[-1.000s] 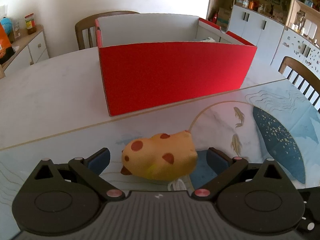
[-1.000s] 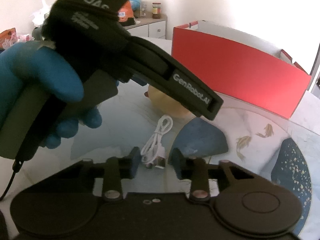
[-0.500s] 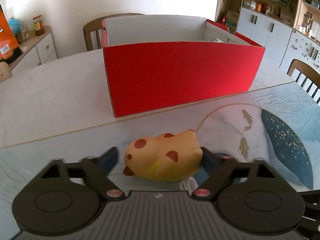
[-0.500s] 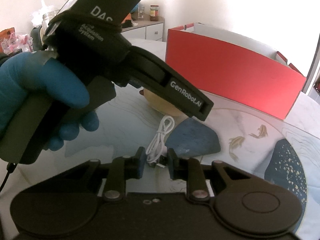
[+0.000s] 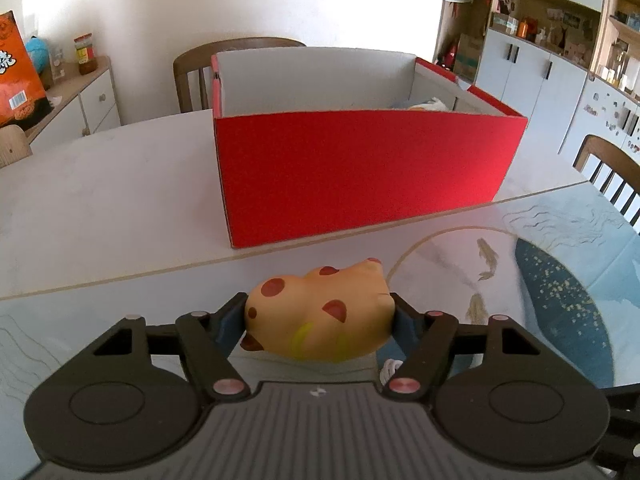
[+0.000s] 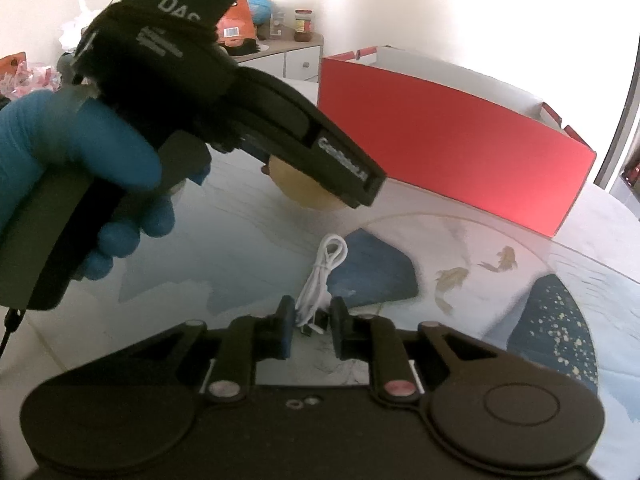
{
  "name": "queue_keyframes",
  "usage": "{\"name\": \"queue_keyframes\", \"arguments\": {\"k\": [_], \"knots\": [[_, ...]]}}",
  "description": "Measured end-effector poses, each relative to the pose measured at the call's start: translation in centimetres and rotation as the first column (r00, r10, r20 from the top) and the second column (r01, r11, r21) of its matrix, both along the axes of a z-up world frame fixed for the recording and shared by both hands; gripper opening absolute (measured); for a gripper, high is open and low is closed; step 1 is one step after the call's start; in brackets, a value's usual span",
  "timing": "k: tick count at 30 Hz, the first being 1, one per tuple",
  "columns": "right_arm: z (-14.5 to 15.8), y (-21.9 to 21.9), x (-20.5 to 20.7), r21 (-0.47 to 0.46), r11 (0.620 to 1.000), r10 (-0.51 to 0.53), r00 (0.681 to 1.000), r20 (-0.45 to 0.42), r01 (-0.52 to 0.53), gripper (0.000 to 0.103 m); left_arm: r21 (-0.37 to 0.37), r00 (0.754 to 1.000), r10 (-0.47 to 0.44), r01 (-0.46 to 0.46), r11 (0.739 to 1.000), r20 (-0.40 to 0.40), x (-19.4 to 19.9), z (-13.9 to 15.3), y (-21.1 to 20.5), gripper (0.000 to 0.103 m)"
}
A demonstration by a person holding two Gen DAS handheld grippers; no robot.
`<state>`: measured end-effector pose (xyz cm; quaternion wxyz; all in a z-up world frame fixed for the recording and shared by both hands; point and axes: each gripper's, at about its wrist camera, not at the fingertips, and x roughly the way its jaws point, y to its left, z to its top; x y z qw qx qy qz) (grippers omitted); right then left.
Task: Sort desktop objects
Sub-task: 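Grasp the yellow spotted toy with the left gripper while the right grasps the white cable, then lift the yellow toy and white cable and carry both over the red box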
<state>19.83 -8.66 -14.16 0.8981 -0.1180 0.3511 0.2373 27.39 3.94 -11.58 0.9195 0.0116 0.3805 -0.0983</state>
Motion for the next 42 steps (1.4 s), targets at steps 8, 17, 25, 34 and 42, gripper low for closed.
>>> {"name": "queue_keyframes", "arguments": {"k": [8,17,25,34,42], "knots": [[0.0,-0.8,-0.3,0.008,0.999,-0.034,0.999,0.013,0.034,0.016,-0.017,1.000,0.000,0.000,1.000,0.006,-0.8,1.1,-0.1,0.072],[2.5,-2.8,-1.4,0.019,0.998,-0.057,0.998,0.037,0.056,0.016,-0.033,1.000,0.009,-0.009,0.999,0.026,-1.6,2.8,0.3,0.072],[5.7,-4.6,-1.3,0.045,0.996,-0.075,0.995,0.068,0.072,0.016,-0.042,0.999,0.008,-0.006,0.999,0.050,-2.3,5.5,0.0,0.072],[9.3,-6.6,-0.3,0.082,0.992,-0.105,0.989,0.104,0.097,0.016,-0.031,0.996,-0.013,0.016,0.999,0.090,-2.8,8.9,-0.9,0.072],[12.7,-8.2,1.5,0.119,0.987,-0.123,0.984,0.127,0.108,0.016,-0.019,0.991,-0.041,0.044,0.999,0.127,-2.4,12.0,-2.0,0.072]]}}
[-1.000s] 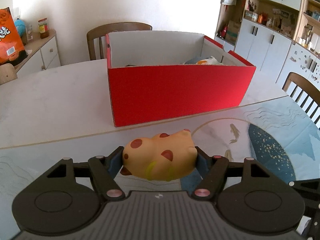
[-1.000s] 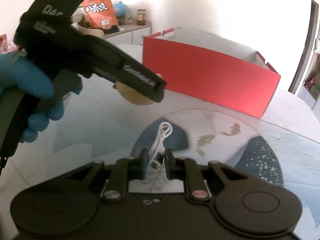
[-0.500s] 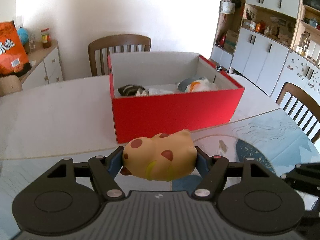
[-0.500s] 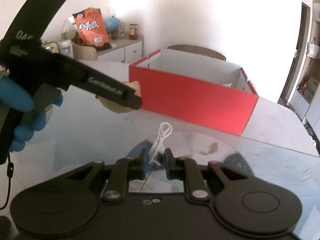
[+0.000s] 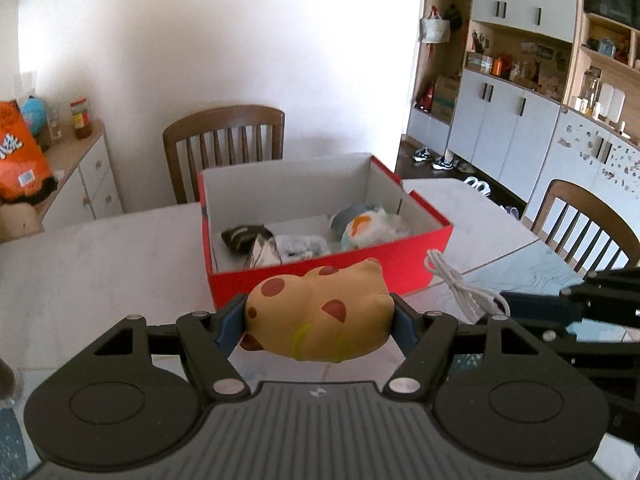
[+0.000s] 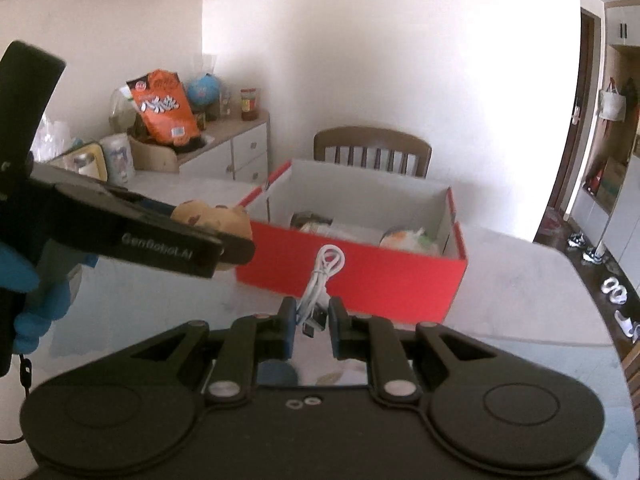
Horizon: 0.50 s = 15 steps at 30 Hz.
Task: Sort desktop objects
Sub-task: 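Lift the yellow toy and white cable and carry both over the red box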
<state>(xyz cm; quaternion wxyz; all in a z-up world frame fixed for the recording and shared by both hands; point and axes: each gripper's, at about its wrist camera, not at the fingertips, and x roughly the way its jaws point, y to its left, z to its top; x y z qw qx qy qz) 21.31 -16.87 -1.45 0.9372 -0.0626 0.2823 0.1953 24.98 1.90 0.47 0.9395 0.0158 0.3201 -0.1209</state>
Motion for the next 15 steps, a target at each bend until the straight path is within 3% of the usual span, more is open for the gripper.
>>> {"name": "queue_keyframes", "arguments": {"k": [15], "knots": [[4.5,-2.4,4.1,0.008,1.000,-0.005,0.999,0.041,0.005,0.016,0.025,0.999,-0.028,0.027,0.999,0.019,3.3,4.0,-0.6,0.072]]}}
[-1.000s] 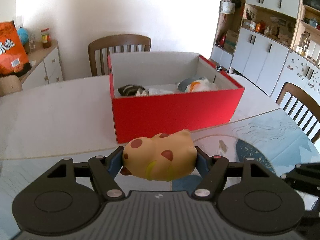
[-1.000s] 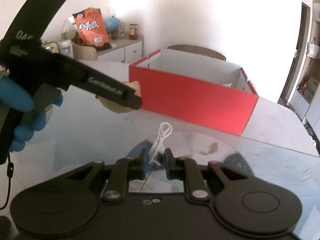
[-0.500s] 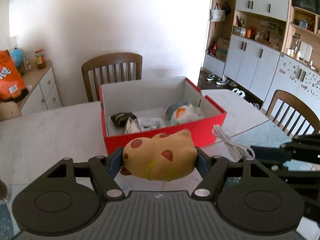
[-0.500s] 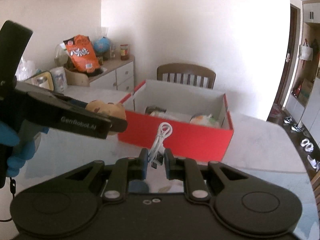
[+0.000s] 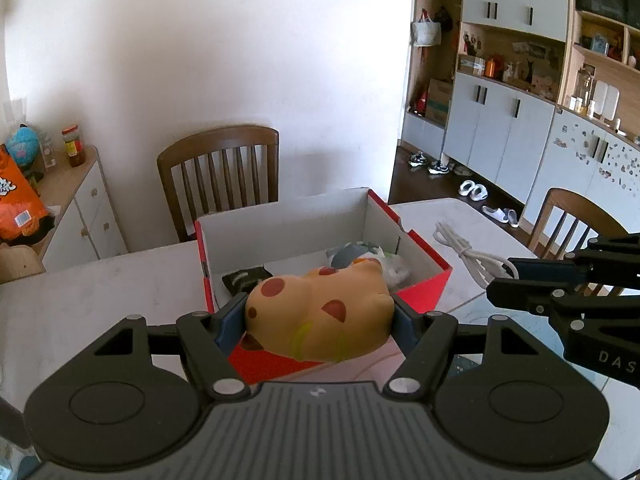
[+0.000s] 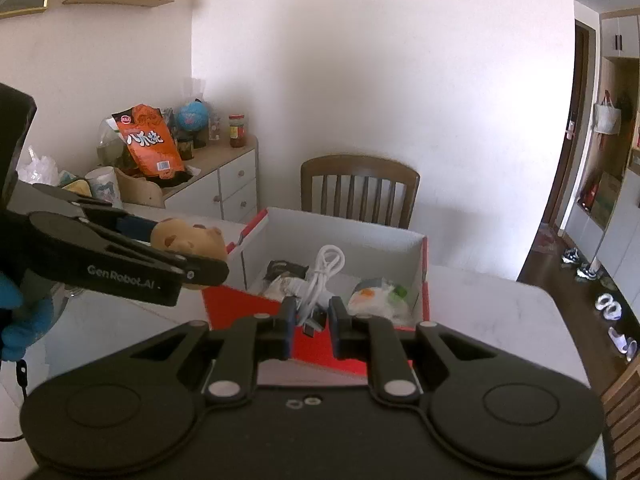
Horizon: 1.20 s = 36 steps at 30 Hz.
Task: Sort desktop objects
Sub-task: 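Lift the yellow toy and white cable and carry both over the red box, then lower the toy and cable into the box and open both grippers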
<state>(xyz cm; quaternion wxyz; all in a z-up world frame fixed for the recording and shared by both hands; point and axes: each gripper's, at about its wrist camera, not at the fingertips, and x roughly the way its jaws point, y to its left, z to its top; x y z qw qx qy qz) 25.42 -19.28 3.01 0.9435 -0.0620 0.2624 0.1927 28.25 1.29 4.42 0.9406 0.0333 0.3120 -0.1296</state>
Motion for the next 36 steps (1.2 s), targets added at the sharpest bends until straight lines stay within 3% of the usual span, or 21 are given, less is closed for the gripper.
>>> {"name": "queue_keyframes", "arguments": {"k": [19,36], "knots": [[0.5,-0.1,5.8,0.003,0.999,0.035,0.999,-0.035,-0.035,0.016,0.030,0.997,0.000,0.002,1.000,-0.078,6.0,-0.5,-0.4,0.072],[-2.8,1.3,12.8,-0.064,0.993,0.087,0.981,-0.171,-0.099,0.016,0.092,0.970,-0.022,0.046,0.995,-0.240,13.2,-4.9,-0.2,0.072]]}}
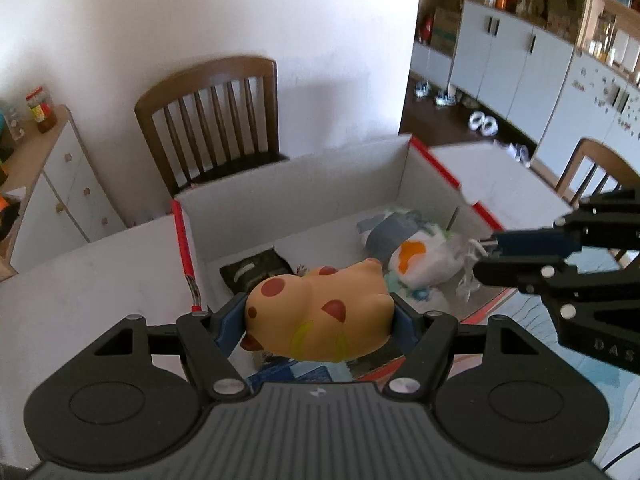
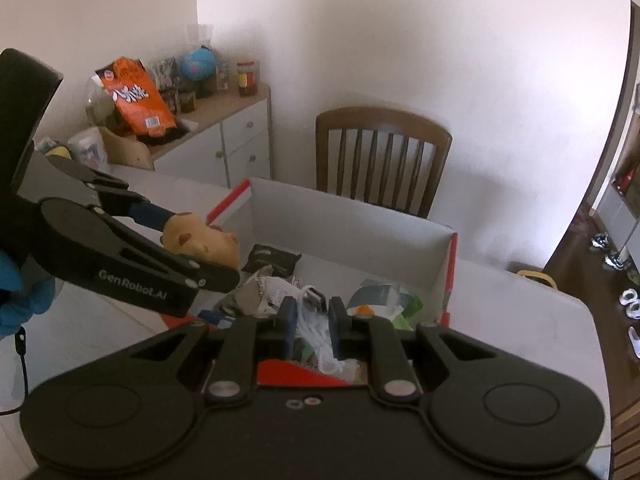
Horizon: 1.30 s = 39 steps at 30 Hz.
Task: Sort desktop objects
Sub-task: 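Lower the toy and cable into the box and open both grippers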
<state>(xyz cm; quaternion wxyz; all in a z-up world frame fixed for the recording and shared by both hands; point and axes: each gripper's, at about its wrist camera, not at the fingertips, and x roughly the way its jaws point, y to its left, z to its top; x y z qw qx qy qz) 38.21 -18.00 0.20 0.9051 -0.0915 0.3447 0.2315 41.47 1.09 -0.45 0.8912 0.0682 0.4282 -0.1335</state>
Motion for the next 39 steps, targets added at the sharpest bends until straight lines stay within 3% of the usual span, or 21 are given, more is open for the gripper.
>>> {"name": "queue_keyframes", "arguments": {"k": [11,23,27,37,39], "knots": [[-4.0,0.5,4.3,0.017,0.998,-0.061,0.987,-0.149,0.064,0.016,0.043,0.994,-0.050,0.054,0.998,-0.093,3.1,-3.3,-1.1,0.072],[-5.2,0.6,6.1,0.034,0.995,-0.082,0.978,-0.193,0.090,0.016,0.105,0.976,-0.061,0.084,0.991,-0.207,5.5,-6.5,-1.8,0.072],[-5.6,0.4,6.4,0.037,0.994,-0.088,0.972,-0.218,0.098,0.023,0.073,0.970,-0.061,0.081,0.994,-0.237,5.9,-7.0,-1.7,0.072],[-5.7,-0.5,5.4,0.045,0.995,-0.072,0.969,-0.235,0.084,0.042,0.076,0.965,-0.065,0.087,0.993,-0.254,5.8,-6.9,-1.9,0.074],[-5.5,-0.8,5.2,0.052,0.995,-0.073,0.969,-0.235,0.087,0.046,0.081,0.966,-0.051,0.074,0.994,-0.254,5.7,-6.8,-1.8,0.080]]}}
